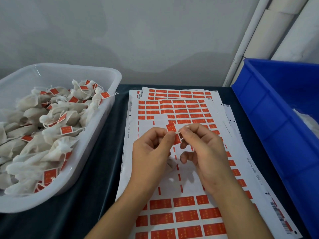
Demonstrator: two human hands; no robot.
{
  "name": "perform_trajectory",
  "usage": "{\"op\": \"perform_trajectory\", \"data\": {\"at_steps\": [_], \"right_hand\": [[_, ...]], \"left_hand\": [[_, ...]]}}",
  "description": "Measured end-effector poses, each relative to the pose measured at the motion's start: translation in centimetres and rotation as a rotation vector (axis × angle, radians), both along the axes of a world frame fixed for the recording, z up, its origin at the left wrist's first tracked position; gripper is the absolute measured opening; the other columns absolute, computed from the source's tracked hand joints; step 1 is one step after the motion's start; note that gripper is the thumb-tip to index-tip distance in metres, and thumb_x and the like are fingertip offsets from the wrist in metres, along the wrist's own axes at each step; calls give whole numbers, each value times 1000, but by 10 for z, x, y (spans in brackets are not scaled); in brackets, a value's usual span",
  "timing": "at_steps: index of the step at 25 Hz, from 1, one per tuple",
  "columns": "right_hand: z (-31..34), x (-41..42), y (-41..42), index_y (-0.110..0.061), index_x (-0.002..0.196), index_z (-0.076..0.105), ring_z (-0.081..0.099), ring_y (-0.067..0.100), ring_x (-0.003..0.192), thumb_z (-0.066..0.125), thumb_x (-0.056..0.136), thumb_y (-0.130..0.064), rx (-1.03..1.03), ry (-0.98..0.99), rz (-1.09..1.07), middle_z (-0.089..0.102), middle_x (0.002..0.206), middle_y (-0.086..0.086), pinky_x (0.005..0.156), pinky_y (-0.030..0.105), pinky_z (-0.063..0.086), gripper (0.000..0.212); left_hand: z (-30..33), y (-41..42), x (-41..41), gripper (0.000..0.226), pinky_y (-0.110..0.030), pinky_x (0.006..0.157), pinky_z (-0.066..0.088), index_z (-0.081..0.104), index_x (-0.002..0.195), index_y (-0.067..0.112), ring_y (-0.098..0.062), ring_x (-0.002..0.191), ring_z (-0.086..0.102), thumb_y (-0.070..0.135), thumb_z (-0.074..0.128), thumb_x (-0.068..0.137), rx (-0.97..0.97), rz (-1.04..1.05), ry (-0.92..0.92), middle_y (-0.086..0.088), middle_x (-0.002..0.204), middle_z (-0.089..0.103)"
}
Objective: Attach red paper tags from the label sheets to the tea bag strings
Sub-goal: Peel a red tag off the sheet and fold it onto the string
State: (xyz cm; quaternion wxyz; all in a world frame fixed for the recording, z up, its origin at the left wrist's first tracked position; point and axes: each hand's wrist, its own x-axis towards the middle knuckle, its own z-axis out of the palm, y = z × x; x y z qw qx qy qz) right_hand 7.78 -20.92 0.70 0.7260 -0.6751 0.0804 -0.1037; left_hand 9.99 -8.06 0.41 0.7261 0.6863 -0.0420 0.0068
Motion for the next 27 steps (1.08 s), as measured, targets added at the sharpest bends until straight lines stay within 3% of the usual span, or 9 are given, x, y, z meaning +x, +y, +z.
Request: {"op": "perform_trajectory", "data": {"at_steps": [7,10,15,17,19,23,27], "right_hand": [[-1,-1,0,-32,102,77,69,7,83,63,101,-30,-46,-18,-15,75,95,-9,59,24,57,13],[0,-2,2,-37,95,76,71,7,87,66,100,-30,-145,-31,37,76,92,-12,60,23,57,14],[-2,-1,-1,-33,93,75,73,18,76,67,99,-29,-244,-60,-35,76,90,-12,59,27,61,11],[-3,-1,-1,-32,93,74,72,17,72,67,99,-31,-260,-65,-74,74,87,-12,57,25,60,10],[-4,-1,-1,-34,91,73,72,16,68,66,99,-33,-263,-59,-100,73,84,-13,57,24,60,11],[-4,-2,-4,-36,90,74,72,15,71,68,99,-31,-258,-42,-100,74,83,-12,60,30,63,12],[-3,-2,-4,-34,89,77,71,12,80,68,98,-23,-231,-56,-81,74,83,-11,58,27,61,17]], "left_hand": [[-1,1,1,17,-14,58,54,75,84,26,-6,62,67,30,68,99,22,14,-5,7,75,74],[-2,2,0,16,-15,53,53,75,86,21,-7,57,66,27,67,99,-6,-24,-12,3,76,74],[-2,0,2,12,-14,61,54,74,88,28,-8,68,69,29,68,98,106,-8,-63,11,78,74],[-2,1,1,3,-21,63,58,73,96,33,-14,69,69,33,69,97,139,4,-92,9,75,72],[-2,2,-1,17,-26,62,60,66,109,37,-17,64,68,29,72,96,143,20,-107,5,70,67],[1,7,-3,21,-14,55,46,58,96,33,-11,61,57,21,75,93,246,60,-338,7,70,59],[-2,6,-2,10,-27,63,55,73,103,29,-19,79,65,28,74,94,377,78,-503,15,89,70]]}}
